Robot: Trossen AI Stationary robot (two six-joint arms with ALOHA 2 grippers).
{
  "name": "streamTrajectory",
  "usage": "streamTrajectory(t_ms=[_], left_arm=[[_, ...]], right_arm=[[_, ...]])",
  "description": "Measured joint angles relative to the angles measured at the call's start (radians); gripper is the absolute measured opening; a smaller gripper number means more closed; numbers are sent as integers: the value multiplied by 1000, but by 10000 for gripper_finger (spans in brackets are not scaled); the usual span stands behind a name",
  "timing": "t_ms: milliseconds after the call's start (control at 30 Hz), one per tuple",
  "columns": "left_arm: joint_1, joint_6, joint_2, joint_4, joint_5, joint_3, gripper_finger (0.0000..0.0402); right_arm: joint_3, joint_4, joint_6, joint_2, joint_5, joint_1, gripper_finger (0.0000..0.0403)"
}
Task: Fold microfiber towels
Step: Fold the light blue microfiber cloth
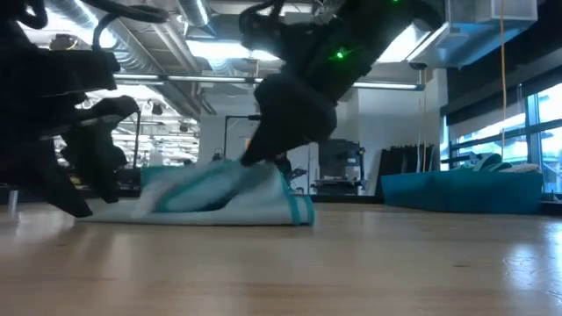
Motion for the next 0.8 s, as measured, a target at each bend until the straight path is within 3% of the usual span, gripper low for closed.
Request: streamTrajectory(t_ms=[133, 300, 500, 600, 800], left_arm=[[-18, -58, 1, 10, -3, 0, 135], [-45, -85, 2, 15, -38, -1, 135], [-58, -88, 2, 16, -43, -1, 135], [-58, -88, 2, 17, -46, -1, 135], [-58, -98, 2, 17, -48, -1, 135]], right_arm=[[1, 64, -37, 22, -101, -9, 291], [2, 83, -100, 34, -98, -10, 281], [3, 160, -366, 70, -182, -8, 279], [3, 217, -484, 83, -172, -8, 279], [42, 225, -540, 101, -274, -70, 278]])
